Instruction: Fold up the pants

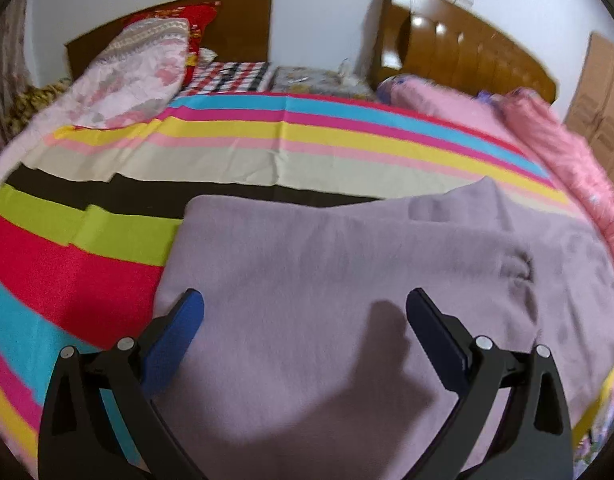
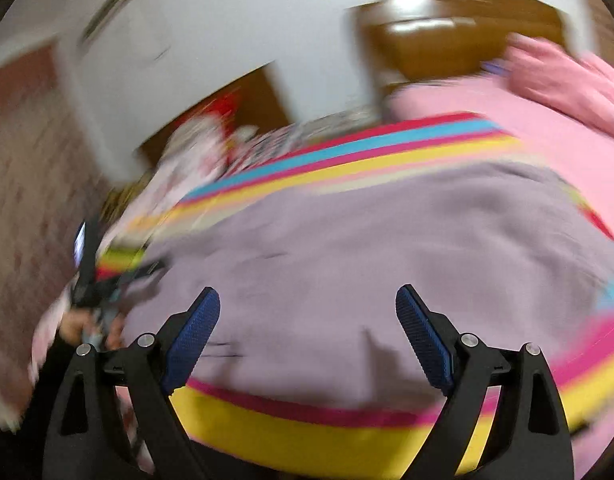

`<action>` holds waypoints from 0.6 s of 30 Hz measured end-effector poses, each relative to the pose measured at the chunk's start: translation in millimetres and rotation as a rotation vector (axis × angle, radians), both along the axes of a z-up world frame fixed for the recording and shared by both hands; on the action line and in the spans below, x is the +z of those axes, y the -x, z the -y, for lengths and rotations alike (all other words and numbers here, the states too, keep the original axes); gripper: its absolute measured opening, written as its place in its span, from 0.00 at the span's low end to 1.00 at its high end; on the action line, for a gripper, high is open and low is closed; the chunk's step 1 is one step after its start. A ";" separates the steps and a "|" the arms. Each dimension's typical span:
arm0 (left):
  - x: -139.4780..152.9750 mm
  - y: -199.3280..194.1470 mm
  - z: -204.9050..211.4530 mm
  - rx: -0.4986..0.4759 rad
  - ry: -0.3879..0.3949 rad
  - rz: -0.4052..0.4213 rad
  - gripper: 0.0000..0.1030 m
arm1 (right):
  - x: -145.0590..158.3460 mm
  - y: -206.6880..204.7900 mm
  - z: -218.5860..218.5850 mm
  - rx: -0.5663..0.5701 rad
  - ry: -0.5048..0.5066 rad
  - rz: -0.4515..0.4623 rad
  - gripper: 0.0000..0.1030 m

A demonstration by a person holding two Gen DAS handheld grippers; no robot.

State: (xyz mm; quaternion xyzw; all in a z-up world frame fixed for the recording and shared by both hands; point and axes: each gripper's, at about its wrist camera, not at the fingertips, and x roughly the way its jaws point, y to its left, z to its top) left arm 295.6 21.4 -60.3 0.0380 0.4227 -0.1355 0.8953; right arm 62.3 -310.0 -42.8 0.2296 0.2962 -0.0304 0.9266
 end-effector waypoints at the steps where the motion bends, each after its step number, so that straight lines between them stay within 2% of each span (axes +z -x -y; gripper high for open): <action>1: 5.5 5.0 5.7 0.041 -0.036 0.007 0.98 | -2.9 18.1 23.9 -0.082 -0.039 0.007 0.85; 3: 17.3 15.7 14.4 0.054 -0.025 0.041 0.98 | -11.9 43.4 58.0 -0.201 -0.084 0.001 0.85; 5: 33.0 30.0 31.0 -0.005 0.029 0.080 0.98 | -26.9 67.8 89.9 -0.308 -0.140 -0.033 0.85; 8: 44.9 44.0 66.5 -0.117 0.025 0.118 0.98 | -39.8 87.3 118.8 -0.372 -0.232 -0.003 0.85; 12: 41.1 51.5 108.2 -0.219 -0.011 0.113 0.98 | -39.6 80.4 133.8 -0.361 -0.248 0.034 0.85; 14: 34.1 54.1 123.0 -0.248 -0.015 0.092 0.98 | -41.3 68.4 139.9 -0.342 -0.263 0.025 0.85; 16: 25.5 57.4 133.0 -0.270 -0.023 0.073 0.98 | -47.6 58.1 147.7 -0.310 -0.323 0.007 0.85; 18: 11.8 57.6 142.2 -0.286 -0.066 0.050 0.98 | -50.5 50.3 152.5 -0.276 -0.358 -0.032 0.85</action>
